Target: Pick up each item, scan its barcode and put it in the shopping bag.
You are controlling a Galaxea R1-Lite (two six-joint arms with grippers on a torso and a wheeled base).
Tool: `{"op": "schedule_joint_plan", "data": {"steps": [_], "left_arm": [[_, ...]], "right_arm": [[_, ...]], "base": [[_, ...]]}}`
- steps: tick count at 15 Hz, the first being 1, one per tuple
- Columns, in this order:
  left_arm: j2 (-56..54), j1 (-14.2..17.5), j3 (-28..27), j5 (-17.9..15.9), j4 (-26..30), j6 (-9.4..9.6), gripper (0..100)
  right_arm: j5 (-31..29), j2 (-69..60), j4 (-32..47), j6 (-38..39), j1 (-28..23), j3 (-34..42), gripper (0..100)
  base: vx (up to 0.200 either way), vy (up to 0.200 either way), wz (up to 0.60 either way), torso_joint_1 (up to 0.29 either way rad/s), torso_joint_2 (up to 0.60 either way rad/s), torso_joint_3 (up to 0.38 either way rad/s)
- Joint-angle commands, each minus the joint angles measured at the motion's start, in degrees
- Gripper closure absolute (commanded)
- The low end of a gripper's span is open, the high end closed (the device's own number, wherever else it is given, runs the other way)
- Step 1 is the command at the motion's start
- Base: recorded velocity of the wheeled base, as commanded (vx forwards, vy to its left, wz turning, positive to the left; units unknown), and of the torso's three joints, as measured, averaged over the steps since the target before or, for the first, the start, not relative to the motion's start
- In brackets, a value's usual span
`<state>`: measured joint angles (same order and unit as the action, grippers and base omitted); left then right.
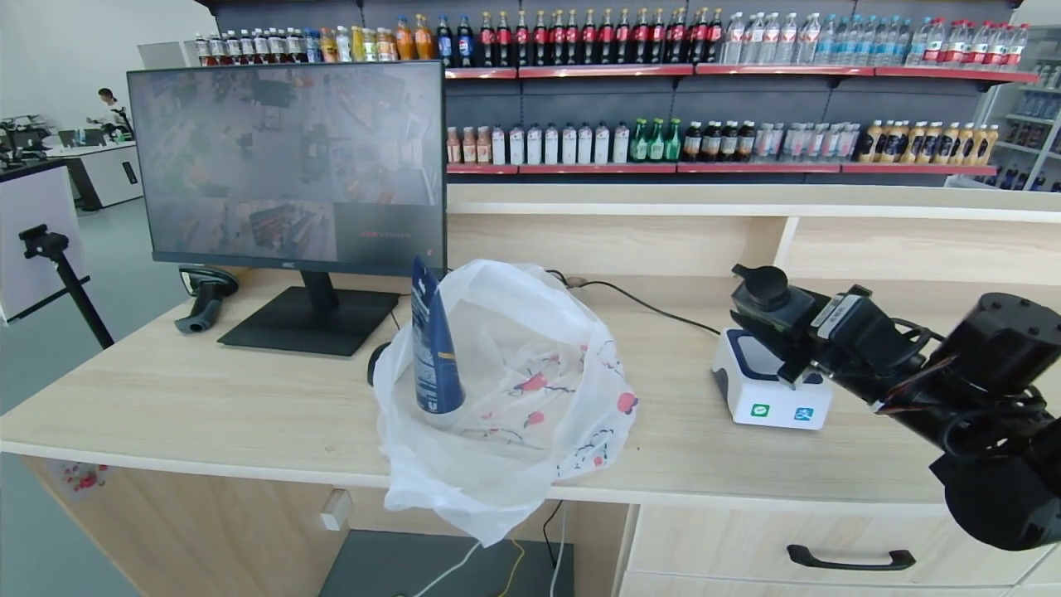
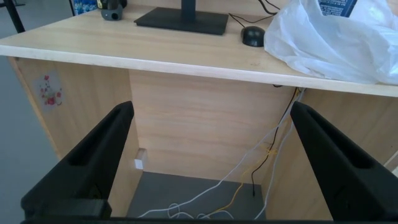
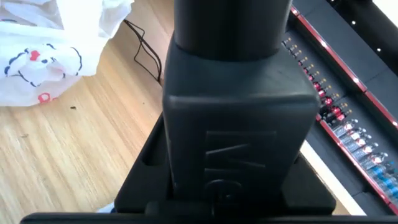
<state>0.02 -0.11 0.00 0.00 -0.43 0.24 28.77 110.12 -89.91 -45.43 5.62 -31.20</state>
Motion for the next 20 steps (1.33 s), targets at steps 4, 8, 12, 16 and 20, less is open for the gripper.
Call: {"op": "schedule_joint_plan", "data": {"steps": [4,8,12,16,20], "left_arm": [[0.0,0.0,0.0,0.0,0.0,-0.16,0],[0.0,0.0,0.0,0.0,0.0,-0.07,0],[0.0,0.0,0.0,0.0,0.0,-0.07,0],[0.0,0.0,0.0,0.1,0.0,-0.16,0],[0.0,0.0,0.0,0.0,0.0,-0.16,0]], "right_arm": [[8.4,3.0,-0.1,-0.5,-3.1,-3.5,100],[10.6,3.4,-0.1,-0.9,-3.1,-2.6,100],[12.3,3.9,-0.1,-2.4,-4.7,-1.9,100],[13.6,4.2,-0.1,-3.7,-6.1,-1.5,100],[13.6,4.7,-0.1,-3.9,-6.1,-1.2,100]], "base": [[0.000,0.000,0.00,0.000,0.00,0.000],[0.000,0.000,0.00,0.000,0.00,0.000],[0.000,0.000,0.00,0.000,0.00,0.000],[0.000,0.000,0.00,0.000,0.00,0.000],[0.000,0.000,0.00,0.000,0.00,0.000]]}}
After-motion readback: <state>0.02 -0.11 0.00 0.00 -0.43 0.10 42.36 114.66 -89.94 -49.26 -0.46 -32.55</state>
